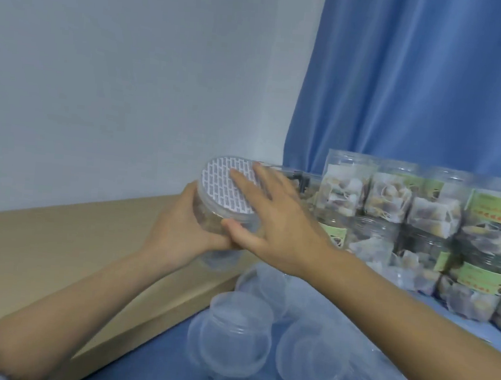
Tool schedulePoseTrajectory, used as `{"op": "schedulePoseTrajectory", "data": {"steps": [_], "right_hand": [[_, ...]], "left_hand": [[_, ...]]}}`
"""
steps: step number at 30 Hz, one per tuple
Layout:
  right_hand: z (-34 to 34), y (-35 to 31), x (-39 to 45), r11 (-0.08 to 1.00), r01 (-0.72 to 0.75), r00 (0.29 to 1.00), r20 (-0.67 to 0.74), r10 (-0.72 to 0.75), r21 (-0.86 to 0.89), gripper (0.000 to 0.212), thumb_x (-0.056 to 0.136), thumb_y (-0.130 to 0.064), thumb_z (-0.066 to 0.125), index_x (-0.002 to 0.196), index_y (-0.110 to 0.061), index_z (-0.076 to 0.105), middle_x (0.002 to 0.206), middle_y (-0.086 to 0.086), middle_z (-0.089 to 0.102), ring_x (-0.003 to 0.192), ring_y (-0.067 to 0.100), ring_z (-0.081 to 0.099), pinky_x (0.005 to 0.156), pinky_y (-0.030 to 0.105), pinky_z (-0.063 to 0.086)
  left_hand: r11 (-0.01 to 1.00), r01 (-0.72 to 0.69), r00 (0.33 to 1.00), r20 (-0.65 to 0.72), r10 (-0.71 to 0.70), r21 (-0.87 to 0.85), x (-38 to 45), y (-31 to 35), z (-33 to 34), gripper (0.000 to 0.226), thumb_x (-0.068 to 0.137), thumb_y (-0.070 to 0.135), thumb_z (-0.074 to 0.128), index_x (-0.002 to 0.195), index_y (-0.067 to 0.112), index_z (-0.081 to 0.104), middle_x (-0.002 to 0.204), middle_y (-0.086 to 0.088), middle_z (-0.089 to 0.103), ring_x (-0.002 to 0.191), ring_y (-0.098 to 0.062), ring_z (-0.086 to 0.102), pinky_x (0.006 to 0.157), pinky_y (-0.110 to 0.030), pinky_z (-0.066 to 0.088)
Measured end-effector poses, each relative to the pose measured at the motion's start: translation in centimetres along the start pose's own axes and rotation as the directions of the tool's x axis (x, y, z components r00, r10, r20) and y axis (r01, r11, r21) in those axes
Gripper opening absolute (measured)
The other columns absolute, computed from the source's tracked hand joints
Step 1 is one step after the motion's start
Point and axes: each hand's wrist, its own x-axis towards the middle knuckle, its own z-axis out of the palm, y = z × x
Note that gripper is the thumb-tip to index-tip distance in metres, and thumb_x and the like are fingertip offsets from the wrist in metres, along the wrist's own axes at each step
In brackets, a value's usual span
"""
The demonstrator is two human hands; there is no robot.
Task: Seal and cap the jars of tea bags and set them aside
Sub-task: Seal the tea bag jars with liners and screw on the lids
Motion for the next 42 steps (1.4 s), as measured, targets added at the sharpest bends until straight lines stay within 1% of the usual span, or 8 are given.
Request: {"op": "schedulePoseTrajectory", "data": {"steps": [6, 12, 16, 18, 24, 31, 37, 42], "right_hand": [[5.5, -3.6, 3.5, 0.97, 0.138, 0.988, -0.043, -0.15, -0.199, 0.047, 0.09, -0.04, 0.05, 0.132, -0.018, 0.052, 0.131, 0.007, 0.055, 0.121, 0.03, 0.048, 0.109, 0.051, 0.023], [9.0, -2.9, 5.6, 0.971, -0.02, 1.0, 0.002, 0.022, -0.239, 0.059, 0.091, -0.058, 0.038, 0.137, -0.021, 0.037, 0.14, 0.001, 0.041, 0.125, 0.024, 0.037, 0.105, 0.039, 0.023], [10.3, 1.1, 6.9, 0.979, 0.016, 0.999, -0.046, -0.026, -0.203, 0.052, 0.089, -0.049, 0.05, 0.132, -0.019, 0.047, 0.13, 0.003, 0.051, 0.119, 0.026, 0.045, 0.102, 0.039, 0.031], [10.9, 5.2, 8.0, 0.985, 0.016, 1.0, -0.023, -0.02, -0.171, 0.054, 0.089, -0.049, 0.053, 0.134, -0.02, 0.046, 0.135, 0.003, 0.05, 0.126, 0.026, 0.043, 0.106, 0.039, 0.027], [11.5, 17.6, 11.1, 0.747, -0.301, 0.874, 0.142, 0.465, -0.593, 0.093, 0.087, -0.066, 0.041, 0.146, -0.032, -0.023, 0.157, 0.016, -0.017, 0.145, 0.038, -0.004, 0.117, 0.051, 0.001], [11.1, 14.1, 9.0, 0.964, -0.097, 0.929, 0.325, 0.176, -0.246, 0.076, 0.087, -0.042, 0.06, 0.148, -0.035, 0.015, 0.157, 0.01, -0.003, 0.143, 0.03, 0.018, 0.109, 0.044, 0.029], [6.6, 10.3, 7.0, 0.967, 0.014, 0.946, 0.315, 0.069, -0.253, 0.043, 0.085, -0.02, 0.058, 0.125, -0.022, 0.044, 0.133, 0.008, 0.035, 0.11, 0.029, 0.05, 0.065, 0.034, 0.033], [1.5, 9.3, 3.5, 0.94, 0.029, 0.964, 0.258, 0.063, -0.34, 0.048, 0.088, -0.013, 0.053, 0.134, -0.016, 0.04, 0.132, 0.005, 0.042, 0.108, 0.026, 0.053, 0.066, 0.032, 0.036]], "left_hand": [[0.957, 0.217, 0.976, -0.064, -0.208, 0.191, 0.8, -5.6, -2.6, 0.039, 0.047, 0.038, 0.072, 0.082, 0.031, 0.055, 0.069, 0.02, 0.059, 0.06, 0.01, 0.054, 0.047, -0.005, 0.037], [0.934, 0.239, 0.97, -0.014, -0.244, 0.264, 2.2, -8.2, -0.1, 0.011, 0.064, 0.035, 0.055, 0.071, 0.027, 0.05, 0.063, 0.011, 0.055, 0.059, -0.002, 0.051, 0.047, -0.012, 0.035], [0.923, 0.385, 0.916, 0.123, -0.383, 0.005, 4.4, -8.6, 2.1, 0.073, 0.051, 0.04, 0.067, 0.116, 0.019, 0.042, 0.1, 0.007, 0.064, 0.095, -0.012, 0.061, 0.069, -0.022, 0.047], [0.924, 0.379, 0.904, 0.232, -0.359, -0.047, 5.8, -8.5, 3.3, 0.091, 0.052, 0.028, 0.089, 0.122, 0.022, 0.033, 0.115, 0.012, 0.057, 0.104, -0.003, 0.054, 0.076, -0.008, 0.046], [0.862, 0.505, 0.838, 0.267, -0.476, -0.049, 10.0, -7.5, 6.9, 0.113, 0.074, 0.035, 0.076, 0.151, 0.014, -0.002, 0.157, -0.009, 0.015, 0.143, -0.02, 0.021, 0.107, -0.027, 0.024], [0.865, 0.501, 0.836, 0.266, -0.479, -0.017, 10.2, -6.4, 9.5, 0.082, 0.081, 0.011, 0.064, 0.149, 0.01, 0.017, 0.151, -0.013, 0.029, 0.133, -0.025, 0.038, 0.104, -0.034, 0.04], [0.889, 0.45, 0.866, 0.285, -0.412, -0.082, 8.7, -2.0, 9.7, 0.058, 0.081, -0.005, 0.05, 0.137, 0.01, 0.04, 0.132, -0.008, 0.053, 0.111, -0.024, 0.054, 0.079, -0.029, 0.043], [0.928, 0.367, 0.902, 0.267, -0.339, -0.059, 6.0, 3.1, 11.1, 0.046, 0.081, -0.009, 0.041, 0.124, 0.007, 0.047, 0.11, -0.01, 0.061, 0.101, -0.028, 0.057, 0.09, -0.041, 0.048]]}}
